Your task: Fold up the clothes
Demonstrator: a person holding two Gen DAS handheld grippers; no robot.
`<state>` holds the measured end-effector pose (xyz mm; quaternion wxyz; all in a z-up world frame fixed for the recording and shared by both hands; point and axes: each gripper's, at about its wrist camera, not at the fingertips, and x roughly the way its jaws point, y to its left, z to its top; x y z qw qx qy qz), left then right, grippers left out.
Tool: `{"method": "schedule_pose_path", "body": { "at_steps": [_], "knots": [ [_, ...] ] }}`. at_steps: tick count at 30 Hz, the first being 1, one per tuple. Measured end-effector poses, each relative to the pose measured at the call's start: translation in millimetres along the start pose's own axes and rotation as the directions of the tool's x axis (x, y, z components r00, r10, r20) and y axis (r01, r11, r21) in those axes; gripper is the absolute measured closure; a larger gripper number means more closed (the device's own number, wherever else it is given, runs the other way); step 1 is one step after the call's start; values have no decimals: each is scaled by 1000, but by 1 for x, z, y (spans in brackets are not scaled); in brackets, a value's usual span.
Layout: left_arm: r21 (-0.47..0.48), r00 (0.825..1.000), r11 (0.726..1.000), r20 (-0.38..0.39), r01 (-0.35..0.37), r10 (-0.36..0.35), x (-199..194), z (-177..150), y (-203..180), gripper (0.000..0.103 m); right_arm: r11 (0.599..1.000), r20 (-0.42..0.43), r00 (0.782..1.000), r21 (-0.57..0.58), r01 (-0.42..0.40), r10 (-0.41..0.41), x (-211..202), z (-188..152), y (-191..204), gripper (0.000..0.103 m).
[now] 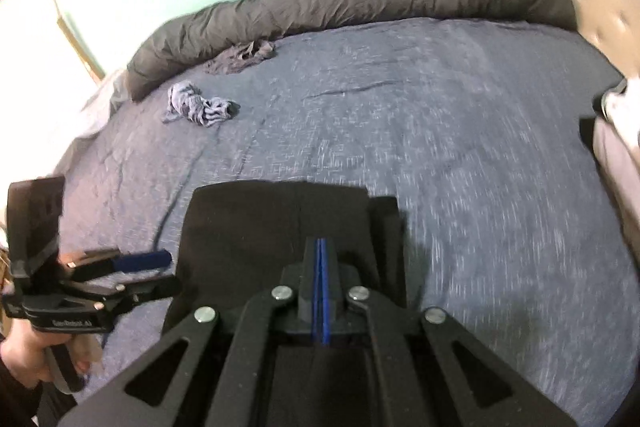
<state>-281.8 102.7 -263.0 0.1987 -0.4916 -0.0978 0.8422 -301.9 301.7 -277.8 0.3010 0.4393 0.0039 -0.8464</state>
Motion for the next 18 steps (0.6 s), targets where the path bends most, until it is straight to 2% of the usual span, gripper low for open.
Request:
{"method": "schedule_pose_path", "body": {
  "at_steps": [6, 11, 15, 18],
  "knots": [
    [-6, 999, 1000, -36, -30, 30, 21, 27, 12, 48, 999, -71, 997, 27, 44, -42, 40, 11, -12, 103],
    [-24, 997, 999, -64, -33, 32, 42, 32, 24, 48, 997, -125, 991, 55, 62, -55, 68, 6, -29, 103],
    [-14, 996, 999, -80, -39, 38, 54, 33, 25, 48, 994, -132, 990, 92, 58, -46, 73, 2, -39, 103],
    [-16, 996, 999, -77, -45, 44, 51, 33, 23, 48, 994, -95, 993, 71, 78, -71, 55, 5, -33, 103]
  ]
}}
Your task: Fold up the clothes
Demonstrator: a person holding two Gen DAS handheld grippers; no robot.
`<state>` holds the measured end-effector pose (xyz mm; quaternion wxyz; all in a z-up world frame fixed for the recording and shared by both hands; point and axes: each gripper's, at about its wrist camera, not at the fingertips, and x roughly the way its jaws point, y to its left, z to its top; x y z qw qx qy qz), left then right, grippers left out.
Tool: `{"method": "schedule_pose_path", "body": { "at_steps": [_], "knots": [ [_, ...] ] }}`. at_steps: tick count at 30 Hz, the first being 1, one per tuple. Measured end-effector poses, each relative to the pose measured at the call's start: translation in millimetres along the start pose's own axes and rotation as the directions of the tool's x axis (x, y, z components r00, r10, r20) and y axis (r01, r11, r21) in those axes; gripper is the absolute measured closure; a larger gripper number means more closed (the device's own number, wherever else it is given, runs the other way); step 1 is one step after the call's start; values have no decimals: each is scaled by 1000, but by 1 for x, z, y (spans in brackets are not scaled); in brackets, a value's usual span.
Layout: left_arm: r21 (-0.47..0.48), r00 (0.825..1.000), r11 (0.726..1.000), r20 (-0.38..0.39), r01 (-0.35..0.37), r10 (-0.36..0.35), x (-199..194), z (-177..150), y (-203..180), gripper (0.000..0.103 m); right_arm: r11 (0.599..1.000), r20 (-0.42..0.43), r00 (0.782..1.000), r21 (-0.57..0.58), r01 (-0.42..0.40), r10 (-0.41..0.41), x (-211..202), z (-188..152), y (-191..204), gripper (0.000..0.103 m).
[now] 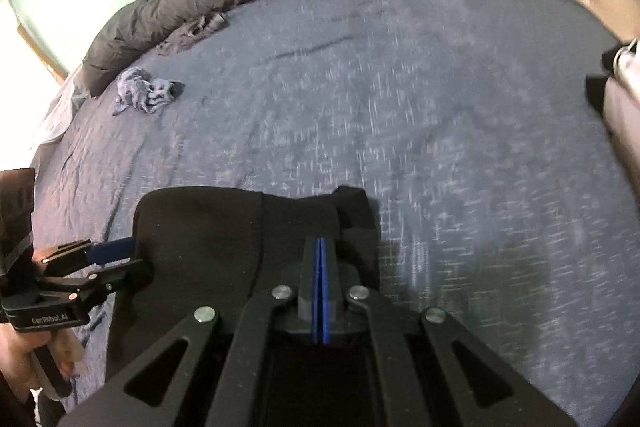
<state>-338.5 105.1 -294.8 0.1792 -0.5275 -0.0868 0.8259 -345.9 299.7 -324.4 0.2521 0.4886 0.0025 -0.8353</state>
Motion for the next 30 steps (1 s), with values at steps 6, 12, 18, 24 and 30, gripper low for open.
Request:
{"method": "schedule_pose_path", "body": {
  "at_steps": [6, 12, 18, 24, 30],
  "knots": [
    [35, 999, 999, 41, 2, -3, -38, -12, -15, 48, 998, 44, 999, -53, -19, 22, -51, -18, 20, 103],
    [70, 999, 997, 35, 23, -26, -57, -46, -31, 48, 993, -2, 1000, -114, -14, 14, -63, -58, 43, 103],
    [65, 1000, 997, -12, 28, -27, -38, -75, -34, 48, 998, -41, 999, -59, -15, 12, -44, -86, 39, 103],
    [87, 1000, 996, -9, 8, -7, -28, -77, -37, 48, 1000, -44, 999, -26, -11, 10, -27, -95, 32, 103],
    [74, 1000, 997, -11, 8, -7, -28, -76, -35, 48, 999, -14, 1000, 47, -26, 27, -47, -88, 30, 103]
  ]
}}
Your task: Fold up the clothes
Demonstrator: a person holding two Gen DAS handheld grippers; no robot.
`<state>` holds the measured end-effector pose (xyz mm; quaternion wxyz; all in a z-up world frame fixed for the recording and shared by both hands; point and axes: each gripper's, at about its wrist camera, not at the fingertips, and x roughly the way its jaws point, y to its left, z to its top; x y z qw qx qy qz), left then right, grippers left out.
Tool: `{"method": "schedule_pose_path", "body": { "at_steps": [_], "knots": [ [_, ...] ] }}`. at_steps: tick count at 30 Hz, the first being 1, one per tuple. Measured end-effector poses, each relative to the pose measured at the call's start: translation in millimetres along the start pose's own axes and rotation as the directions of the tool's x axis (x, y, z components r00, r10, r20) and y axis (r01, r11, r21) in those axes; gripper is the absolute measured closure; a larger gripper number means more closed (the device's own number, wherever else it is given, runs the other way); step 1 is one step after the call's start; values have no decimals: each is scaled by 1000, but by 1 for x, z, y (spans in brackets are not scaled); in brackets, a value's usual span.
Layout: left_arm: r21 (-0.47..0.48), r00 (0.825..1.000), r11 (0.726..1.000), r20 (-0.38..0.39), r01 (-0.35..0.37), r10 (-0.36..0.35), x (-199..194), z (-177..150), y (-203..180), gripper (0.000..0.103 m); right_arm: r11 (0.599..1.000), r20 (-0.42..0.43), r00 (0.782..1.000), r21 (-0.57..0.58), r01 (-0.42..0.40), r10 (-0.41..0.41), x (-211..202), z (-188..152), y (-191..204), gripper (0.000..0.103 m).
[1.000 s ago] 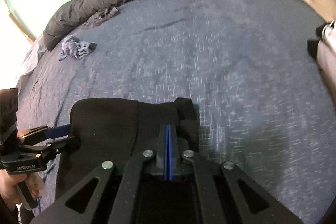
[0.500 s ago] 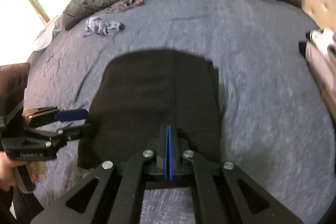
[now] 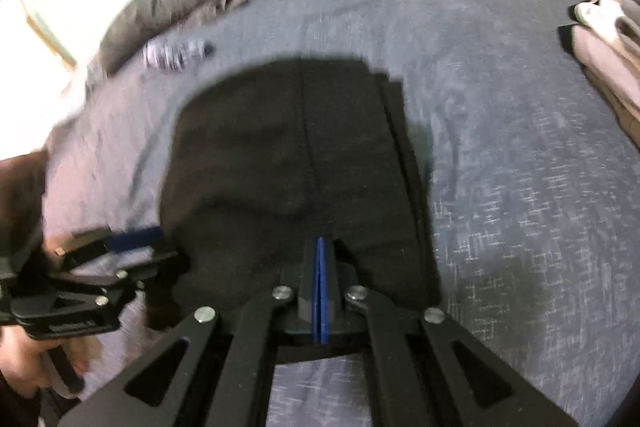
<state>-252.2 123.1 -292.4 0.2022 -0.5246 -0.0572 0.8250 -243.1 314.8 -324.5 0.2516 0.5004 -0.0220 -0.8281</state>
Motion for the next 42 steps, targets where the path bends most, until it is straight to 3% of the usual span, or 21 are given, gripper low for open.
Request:
{"method": "schedule_pose_path", "body": {
  "at_steps": [3, 7, 8, 10, 11, 14, 17, 24, 27, 33, 42],
  "knots": [
    [-17, 999, 1000, 31, 13, -12, -23, 2, 3, 48, 996, 68, 998, 92, -21, 15, -34, -3, -3, 101],
    [-37, 997, 999, 74, 8, -5, -61, -5, 13, 48, 976, 68, 996, 202, -76, 64, -54, -27, -2, 100],
    [-39, 997, 999, 81, 4, -1, -69, -8, 15, 48, 968, 64, 995, 235, -87, 74, -55, -34, -3, 96],
    [-48, 996, 999, 89, 4, 0, -82, -17, 21, 48, 938, 64, 992, 323, -124, 109, -54, -51, -7, 72],
    [-53, 996, 999, 93, 5, 0, -89, -22, 25, 48, 912, 66, 988, 379, -154, 140, -52, -61, -9, 49],
    [-68, 995, 998, 104, 8, -1, -107, -35, 35, 48, 858, 73, 977, 468, -211, 201, -45, -81, -9, 43],
    [-87, 994, 996, 111, 10, 0, -120, -51, 44, 48, 841, 84, 971, 487, -237, 225, -35, -90, 4, 32],
    [-123, 992, 992, 123, 16, -1, -138, -72, 63, 48, 790, 139, 954, 535, -298, 266, -13, -97, 23, 26],
    [-132, 992, 991, 128, 10, 7, -143, -75, 73, 48, 786, 147, 955, 543, -295, 256, -4, -95, 26, 25],
    [-167, 990, 986, 140, 9, 14, -148, -77, 93, 48, 735, 171, 948, 600, -315, 267, 17, -95, 24, 24],
    [-197, 990, 980, 138, 17, 11, -143, -78, 110, 48, 709, 234, 949, 631, -315, 213, 26, -86, 10, 24]
  ]
}}
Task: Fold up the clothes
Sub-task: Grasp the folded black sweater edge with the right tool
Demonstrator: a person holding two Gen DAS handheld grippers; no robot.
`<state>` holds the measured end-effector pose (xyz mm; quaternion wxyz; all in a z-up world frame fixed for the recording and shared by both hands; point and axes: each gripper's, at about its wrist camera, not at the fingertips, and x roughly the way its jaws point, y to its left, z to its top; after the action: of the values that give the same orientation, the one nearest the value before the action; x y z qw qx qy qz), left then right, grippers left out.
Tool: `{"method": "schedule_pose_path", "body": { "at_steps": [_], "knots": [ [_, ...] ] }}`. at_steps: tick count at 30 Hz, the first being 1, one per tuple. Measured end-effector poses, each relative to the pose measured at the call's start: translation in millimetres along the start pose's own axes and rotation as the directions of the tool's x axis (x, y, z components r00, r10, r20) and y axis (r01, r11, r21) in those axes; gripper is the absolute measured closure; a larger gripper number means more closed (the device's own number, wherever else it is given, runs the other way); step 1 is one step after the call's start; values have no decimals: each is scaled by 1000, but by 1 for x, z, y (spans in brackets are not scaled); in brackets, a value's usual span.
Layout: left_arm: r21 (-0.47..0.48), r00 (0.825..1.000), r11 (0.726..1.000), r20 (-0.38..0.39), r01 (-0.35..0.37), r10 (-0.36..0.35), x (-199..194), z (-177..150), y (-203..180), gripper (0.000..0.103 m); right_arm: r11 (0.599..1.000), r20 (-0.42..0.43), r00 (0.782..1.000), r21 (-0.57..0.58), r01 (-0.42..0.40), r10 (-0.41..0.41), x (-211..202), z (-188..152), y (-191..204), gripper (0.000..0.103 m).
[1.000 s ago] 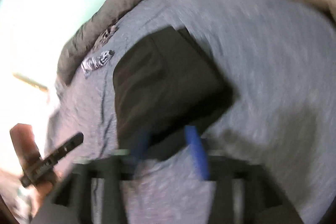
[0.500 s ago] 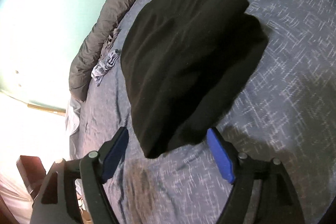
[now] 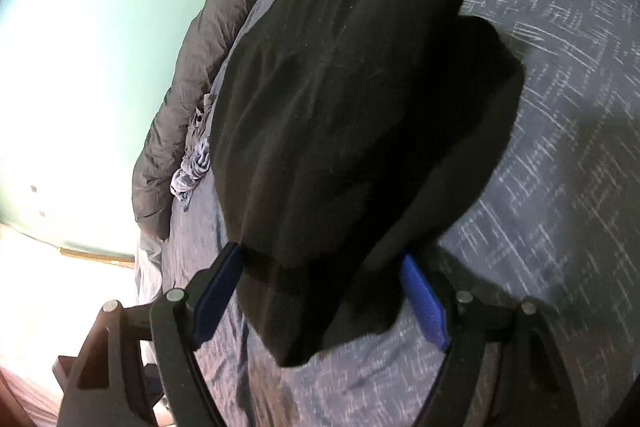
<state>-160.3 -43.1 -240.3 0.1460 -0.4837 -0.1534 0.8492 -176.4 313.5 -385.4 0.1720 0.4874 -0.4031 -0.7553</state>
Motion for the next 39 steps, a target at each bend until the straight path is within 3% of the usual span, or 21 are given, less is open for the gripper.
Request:
{"method": "schedule_pose_path", "body": {
  "at_steps": [5, 9, 15, 19, 21, 23, 33, 39],
  "knots": [
    [-9, 1000, 1000, 1, -2, 2, 0, 1, 6, 48, 1000, 0, 1000, -13, 12, -12, 7, 2, 2, 25],
    [-15, 1000, 1000, 2, -2, 2, -2, 3, 8, 48, 999, 15, 1000, -36, 15, -14, 8, 4, 5, 46],
    [-11, 1000, 1000, 9, -7, 7, -7, 4, 6, 48, 996, 11, 1000, -87, -1, 2, -6, 13, 13, 68],
    [-9, 1000, 1000, 12, -6, 6, -9, 5, 4, 48, 990, -19, 1000, -144, -3, 0, -23, 22, 19, 76],
    [-6, 1000, 1000, 14, -5, 5, -9, 6, 1, 48, 985, -29, 1000, -173, -1, -4, -31, 26, 23, 89],
    [-4, 1000, 1000, 16, -1, 1, -10, 7, -4, 48, 974, -41, 999, -225, 7, -17, -40, 30, 30, 94],
    [25, 1000, 1000, 10, 19, -19, -6, 14, -35, 48, 953, -84, 995, -302, 18, -46, -66, 43, 31, 96],
    [49, 1000, 998, -2, 28, -28, -1, 17, -46, 48, 923, -100, 989, -380, 59, -105, -98, 67, 26, 96]
  ]
}}
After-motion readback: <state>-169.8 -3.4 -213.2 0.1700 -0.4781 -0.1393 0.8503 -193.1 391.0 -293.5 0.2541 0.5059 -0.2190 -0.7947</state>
